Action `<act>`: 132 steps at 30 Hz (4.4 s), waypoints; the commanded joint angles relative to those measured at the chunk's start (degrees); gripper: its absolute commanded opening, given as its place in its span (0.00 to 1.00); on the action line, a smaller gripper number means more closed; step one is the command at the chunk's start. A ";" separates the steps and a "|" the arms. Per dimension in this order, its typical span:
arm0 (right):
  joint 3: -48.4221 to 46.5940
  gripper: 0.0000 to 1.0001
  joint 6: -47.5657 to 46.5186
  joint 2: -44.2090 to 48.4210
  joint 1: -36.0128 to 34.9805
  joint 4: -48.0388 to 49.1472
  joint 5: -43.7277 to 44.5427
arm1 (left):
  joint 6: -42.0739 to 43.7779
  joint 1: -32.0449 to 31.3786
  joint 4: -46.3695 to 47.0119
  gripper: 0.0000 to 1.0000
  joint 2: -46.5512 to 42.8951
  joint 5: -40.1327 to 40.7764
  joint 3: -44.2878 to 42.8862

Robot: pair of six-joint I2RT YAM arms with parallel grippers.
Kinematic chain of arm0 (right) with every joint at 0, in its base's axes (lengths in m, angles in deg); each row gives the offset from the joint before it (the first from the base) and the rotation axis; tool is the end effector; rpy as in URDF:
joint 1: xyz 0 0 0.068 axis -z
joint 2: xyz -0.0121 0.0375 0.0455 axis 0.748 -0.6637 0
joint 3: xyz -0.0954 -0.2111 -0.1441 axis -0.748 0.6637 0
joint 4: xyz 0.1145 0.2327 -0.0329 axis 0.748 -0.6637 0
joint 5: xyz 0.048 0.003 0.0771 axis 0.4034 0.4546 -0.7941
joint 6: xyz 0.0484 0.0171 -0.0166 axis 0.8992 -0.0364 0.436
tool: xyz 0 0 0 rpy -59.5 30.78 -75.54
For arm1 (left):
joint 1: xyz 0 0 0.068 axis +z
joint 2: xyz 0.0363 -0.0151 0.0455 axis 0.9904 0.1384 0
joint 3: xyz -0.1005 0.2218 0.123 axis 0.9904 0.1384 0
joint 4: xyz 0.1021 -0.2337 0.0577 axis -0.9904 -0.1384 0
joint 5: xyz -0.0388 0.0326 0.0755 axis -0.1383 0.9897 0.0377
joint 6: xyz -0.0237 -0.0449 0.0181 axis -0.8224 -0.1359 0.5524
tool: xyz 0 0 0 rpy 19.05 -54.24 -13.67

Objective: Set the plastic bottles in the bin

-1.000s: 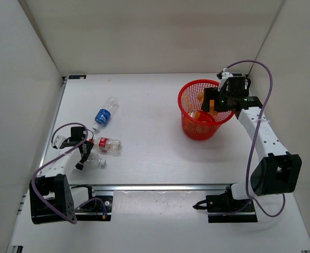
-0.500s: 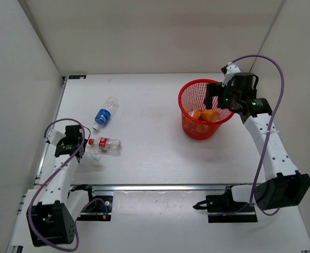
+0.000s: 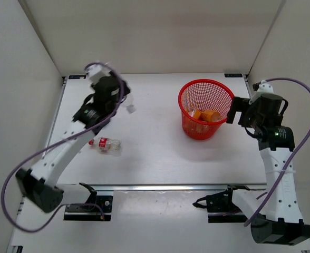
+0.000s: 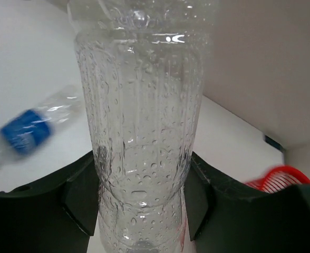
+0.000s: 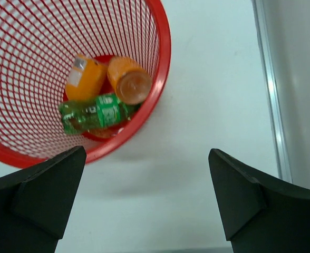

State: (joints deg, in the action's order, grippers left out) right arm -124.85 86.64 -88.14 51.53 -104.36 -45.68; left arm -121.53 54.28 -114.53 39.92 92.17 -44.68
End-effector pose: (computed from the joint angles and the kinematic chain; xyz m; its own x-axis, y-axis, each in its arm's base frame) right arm 0.1834 -0.0090 0.3979 -0.4999 0.0835 -0.8620 0.0598 0.9963 0.0619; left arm 0.2354 -0.1006 0.3972 -0.1769 -0.5227 -0.8340 -0.2968 0.8362 -0.4611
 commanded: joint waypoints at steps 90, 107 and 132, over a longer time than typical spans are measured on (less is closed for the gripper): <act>-26.17 0.17 -10.35 -48.57 -50.86 22.91 -23.01 | 2.52 4.99 -36.62 0.99 -30.78 -8.38 15.20; -4.27 0.19 3.72 -17.62 -4.53 13.51 -17.66 | 33.64 24.07 -14.96 0.99 20.63 -47.05 -3.21; -8.05 0.99 3.81 -13.84 -0.57 11.48 -16.94 | 46.04 29.09 -31.05 0.99 55.08 -48.29 -37.07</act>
State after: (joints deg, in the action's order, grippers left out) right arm -129.31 90.31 -104.53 50.79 -94.32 -61.53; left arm -77.65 83.78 -142.29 92.35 46.47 -77.22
